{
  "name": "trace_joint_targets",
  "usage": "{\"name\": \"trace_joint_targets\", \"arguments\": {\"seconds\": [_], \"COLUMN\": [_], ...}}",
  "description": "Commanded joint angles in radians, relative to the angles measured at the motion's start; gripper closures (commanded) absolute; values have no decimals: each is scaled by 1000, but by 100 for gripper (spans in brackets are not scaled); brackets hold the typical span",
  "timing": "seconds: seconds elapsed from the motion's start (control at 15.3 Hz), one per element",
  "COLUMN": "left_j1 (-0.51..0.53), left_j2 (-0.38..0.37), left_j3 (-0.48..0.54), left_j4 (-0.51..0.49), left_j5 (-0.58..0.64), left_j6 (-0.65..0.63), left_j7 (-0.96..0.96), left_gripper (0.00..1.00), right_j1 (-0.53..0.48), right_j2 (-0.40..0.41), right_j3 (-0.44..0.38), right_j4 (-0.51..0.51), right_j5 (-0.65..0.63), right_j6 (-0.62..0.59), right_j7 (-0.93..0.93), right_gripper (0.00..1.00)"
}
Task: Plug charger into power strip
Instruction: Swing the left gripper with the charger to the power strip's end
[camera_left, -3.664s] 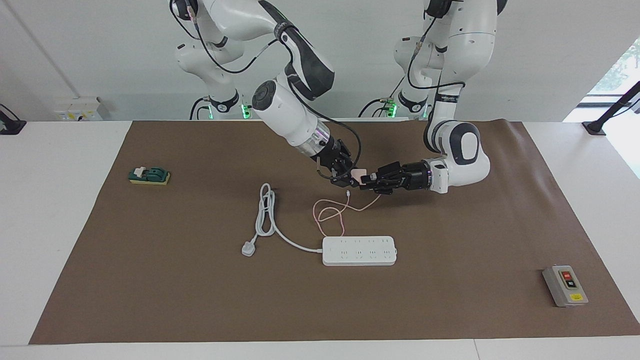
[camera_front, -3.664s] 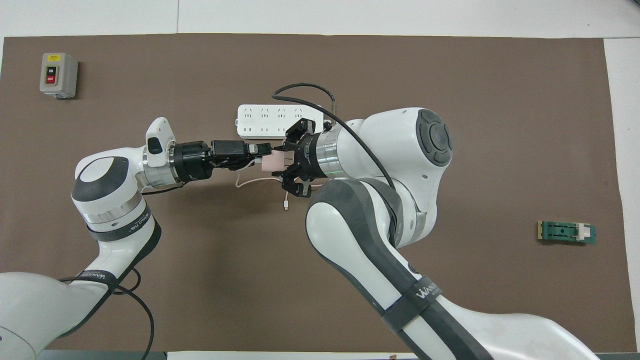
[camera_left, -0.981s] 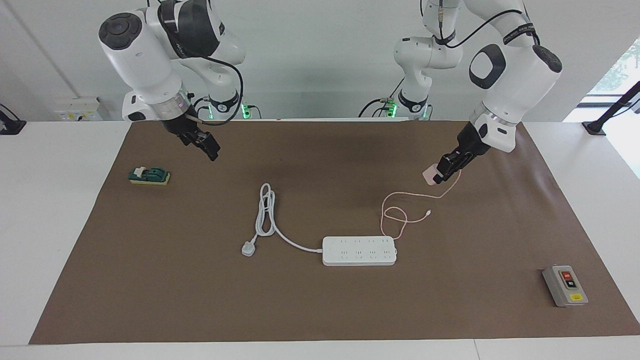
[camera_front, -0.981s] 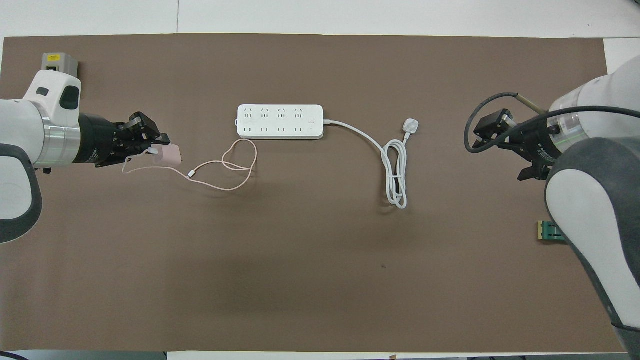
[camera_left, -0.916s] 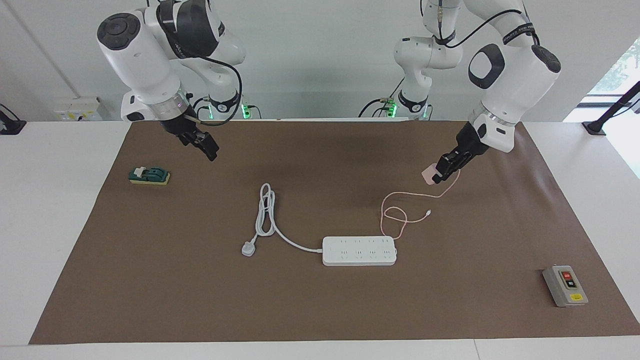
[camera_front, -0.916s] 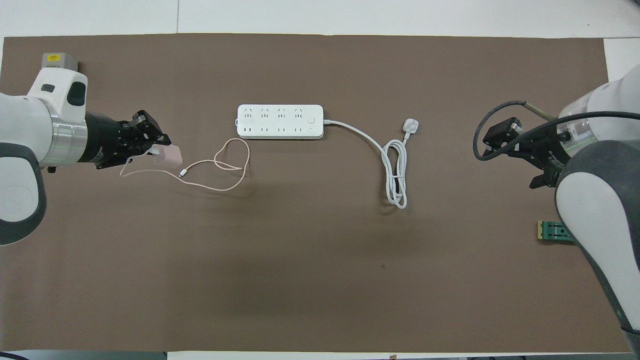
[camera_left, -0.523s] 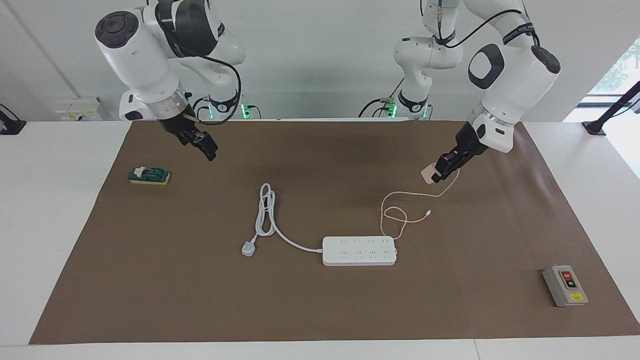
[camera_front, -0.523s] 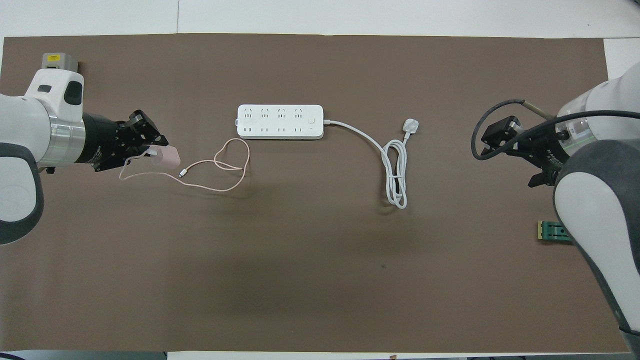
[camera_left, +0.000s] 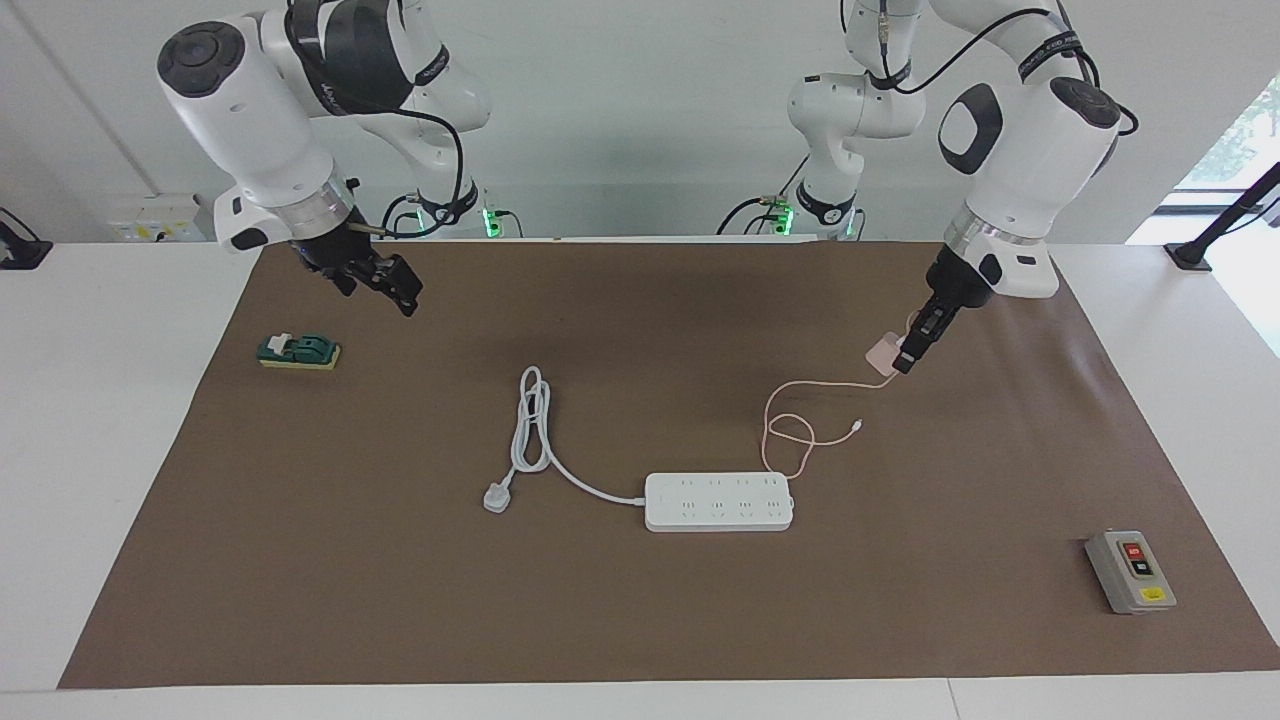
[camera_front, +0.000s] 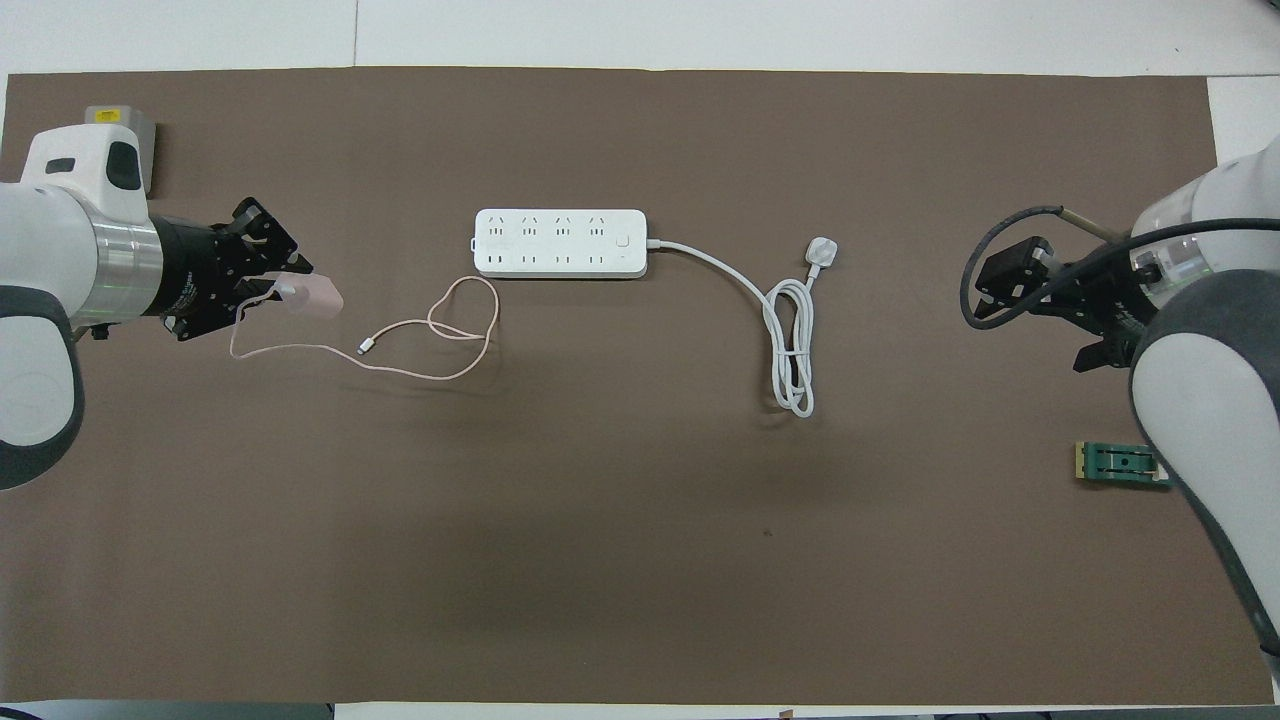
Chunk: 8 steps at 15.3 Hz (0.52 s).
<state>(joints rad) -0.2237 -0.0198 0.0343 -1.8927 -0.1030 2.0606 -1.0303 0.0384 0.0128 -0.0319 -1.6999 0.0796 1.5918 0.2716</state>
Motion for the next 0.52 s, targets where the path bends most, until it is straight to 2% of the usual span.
{"name": "trace_joint_targets", "arguments": {"seconds": [0.0,0.13,0.26,0.39,0.46], "left_j1": [-17,-20,-48,-74,-91], "left_j2": [11,18,73,159,225], "left_j3": [9,9,7,9,9], "left_j4": [29,52,113,237,329], "left_j5": [28,29,37,40,58], "left_j6": [-43,-45,-75,-156,-221], "left_j7": [-138,-265,-376,-483,-531], "left_gripper": [100,100,100,100,100], "right_j1": [-14,-14,-14,-8,-12], "right_j2": [24,22,16,16,13], "right_j3": [-20,-40,-55,-25,-25], "right_j4": [51,78,71,63,59], "right_j5": [-4,-4,-1,-23,-23], "right_j6": [-42,-73,-78,-67,-75], "right_j7": [-72,-78,-107,-108,-112], "right_gripper": [0,0,0,0,0]}}
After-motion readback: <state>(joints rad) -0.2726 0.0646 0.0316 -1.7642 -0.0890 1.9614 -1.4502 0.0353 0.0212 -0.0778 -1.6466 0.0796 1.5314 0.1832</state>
